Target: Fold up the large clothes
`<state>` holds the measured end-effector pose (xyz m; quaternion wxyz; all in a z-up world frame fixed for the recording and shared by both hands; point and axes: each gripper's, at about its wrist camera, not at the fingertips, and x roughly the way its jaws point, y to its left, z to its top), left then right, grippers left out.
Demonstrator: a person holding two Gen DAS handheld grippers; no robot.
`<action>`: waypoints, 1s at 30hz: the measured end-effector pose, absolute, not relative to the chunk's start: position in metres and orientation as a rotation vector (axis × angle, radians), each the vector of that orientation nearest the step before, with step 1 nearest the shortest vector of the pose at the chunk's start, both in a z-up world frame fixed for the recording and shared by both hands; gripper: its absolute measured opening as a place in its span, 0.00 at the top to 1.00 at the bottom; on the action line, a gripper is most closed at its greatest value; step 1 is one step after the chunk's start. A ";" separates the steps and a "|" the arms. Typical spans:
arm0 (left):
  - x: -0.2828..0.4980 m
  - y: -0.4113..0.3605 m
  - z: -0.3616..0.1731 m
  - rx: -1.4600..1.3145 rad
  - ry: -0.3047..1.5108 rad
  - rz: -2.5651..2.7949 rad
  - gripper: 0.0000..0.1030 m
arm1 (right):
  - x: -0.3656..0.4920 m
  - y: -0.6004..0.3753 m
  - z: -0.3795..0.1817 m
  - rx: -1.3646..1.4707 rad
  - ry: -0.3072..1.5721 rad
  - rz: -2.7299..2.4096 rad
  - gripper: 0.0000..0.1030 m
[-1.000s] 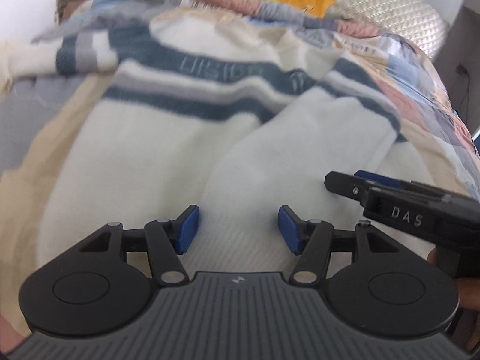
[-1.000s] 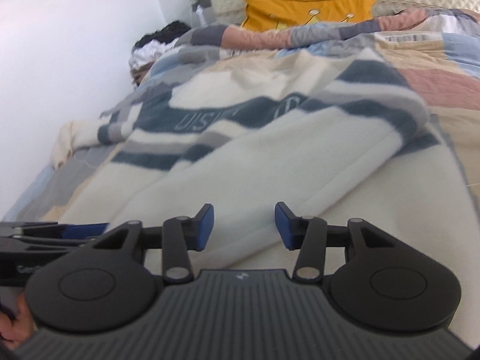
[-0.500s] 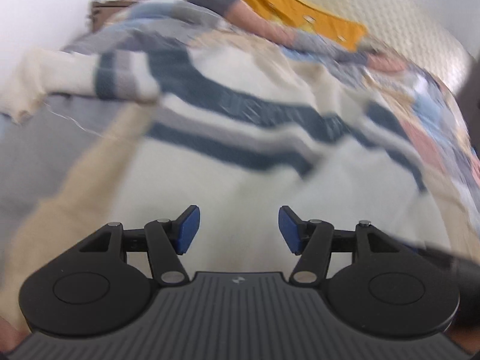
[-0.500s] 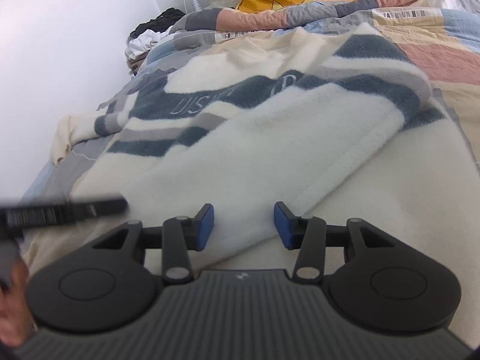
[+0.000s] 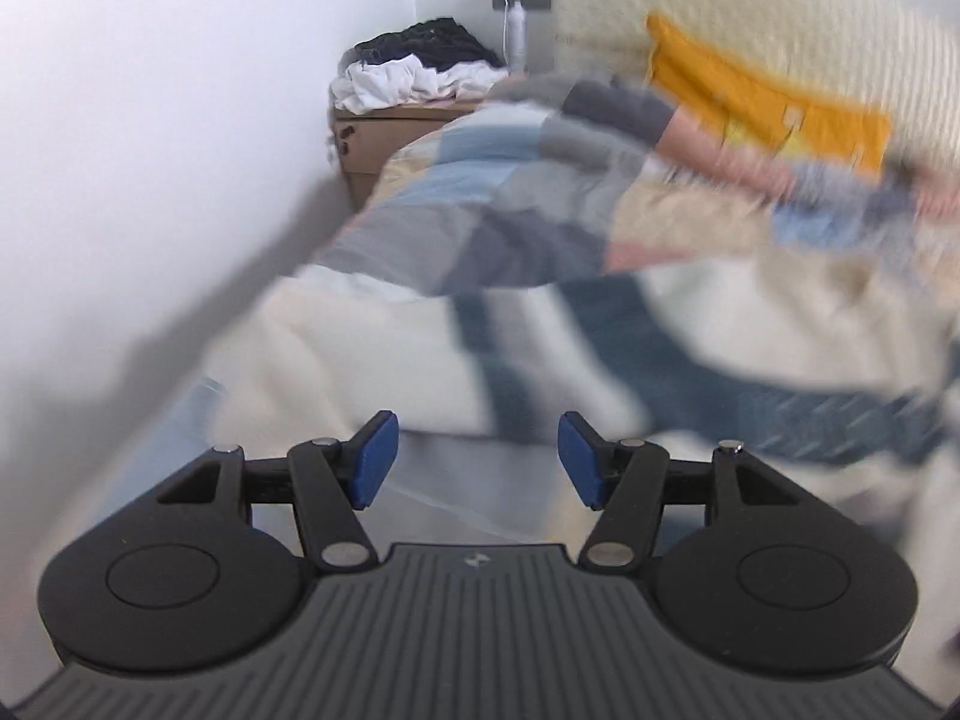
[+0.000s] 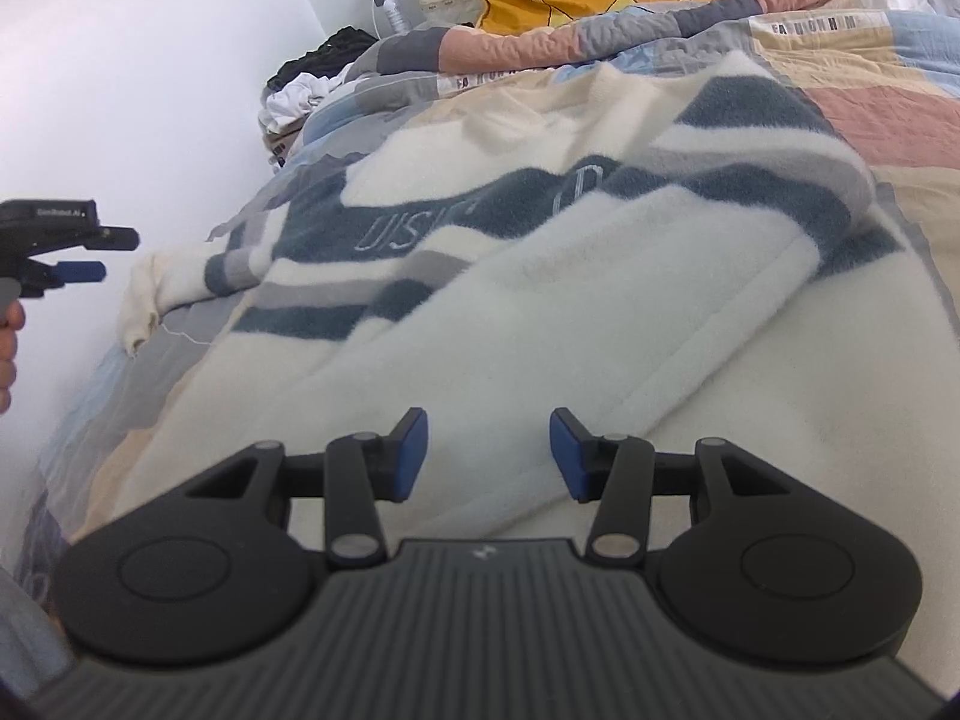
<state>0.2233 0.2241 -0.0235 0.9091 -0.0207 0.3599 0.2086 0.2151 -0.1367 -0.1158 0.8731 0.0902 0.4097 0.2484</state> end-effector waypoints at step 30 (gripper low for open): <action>0.259 0.328 -0.080 0.132 0.847 0.483 0.93 | 0.237 -0.117 -0.126 0.162 0.895 0.487 0.52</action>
